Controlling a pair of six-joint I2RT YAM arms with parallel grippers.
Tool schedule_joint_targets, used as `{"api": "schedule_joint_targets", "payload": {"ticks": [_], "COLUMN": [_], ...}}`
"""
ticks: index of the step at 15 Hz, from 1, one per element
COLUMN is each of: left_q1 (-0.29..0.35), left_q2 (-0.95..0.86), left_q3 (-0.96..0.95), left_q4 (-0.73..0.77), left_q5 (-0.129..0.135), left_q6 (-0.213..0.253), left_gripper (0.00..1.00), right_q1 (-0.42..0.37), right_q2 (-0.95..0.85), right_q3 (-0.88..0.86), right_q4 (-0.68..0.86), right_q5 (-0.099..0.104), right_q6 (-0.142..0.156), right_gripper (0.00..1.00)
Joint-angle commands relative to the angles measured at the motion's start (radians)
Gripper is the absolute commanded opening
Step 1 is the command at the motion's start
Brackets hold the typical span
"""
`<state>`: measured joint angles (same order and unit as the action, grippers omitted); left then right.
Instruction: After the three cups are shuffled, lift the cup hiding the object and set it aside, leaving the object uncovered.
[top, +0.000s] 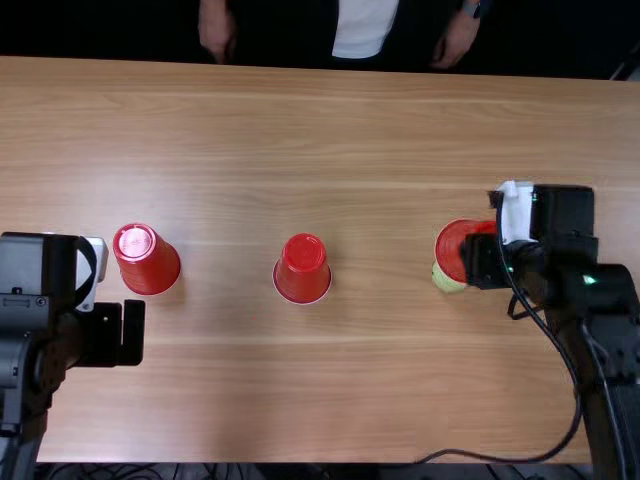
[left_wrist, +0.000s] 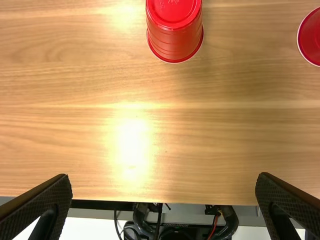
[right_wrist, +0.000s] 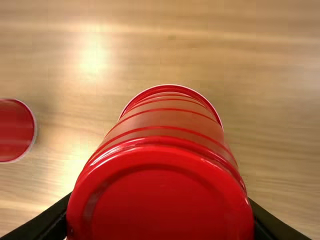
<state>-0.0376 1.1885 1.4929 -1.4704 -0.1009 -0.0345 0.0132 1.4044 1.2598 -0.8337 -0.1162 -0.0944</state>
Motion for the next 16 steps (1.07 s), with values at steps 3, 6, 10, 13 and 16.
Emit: {"api": "schedule_joint_targets", "payload": {"ticks": [3, 6, 10, 13, 16], "left_q1": [0.002, -0.002, 0.001, 0.004, 0.005], "left_q2": [-0.021, -0.023, -0.082, -0.107, -0.156], "left_q3": [0.018, 0.006, -0.022, -0.054, -0.069], "left_q4": [0.0, 0.0, 0.0, -0.002, -0.002], "left_q5": [-0.004, -0.002, -0.002, -0.002, -0.002], "left_q6": [-0.013, -0.013, -0.015, -0.013, -0.013], "left_gripper": [1.0, 1.0, 1.0, 1.0, 1.0], "right_q1": [-0.001, -0.055, -0.211, -0.32, -0.358], "right_q2": [-0.134, -0.237, -0.332, -0.347, -0.344], "right_q3": [-0.023, -0.089, -0.255, -0.379, -0.47], "right_q4": [-0.014, -0.06, -0.055, -0.044, 0.013], "right_q5": [-0.007, -0.005, -0.005, -0.007, -0.007], "right_q6": [-0.003, -0.007, -0.103, -0.185, -0.191], "right_gripper": [0.0, 0.0, 0.0, 0.02, 0.1]}}
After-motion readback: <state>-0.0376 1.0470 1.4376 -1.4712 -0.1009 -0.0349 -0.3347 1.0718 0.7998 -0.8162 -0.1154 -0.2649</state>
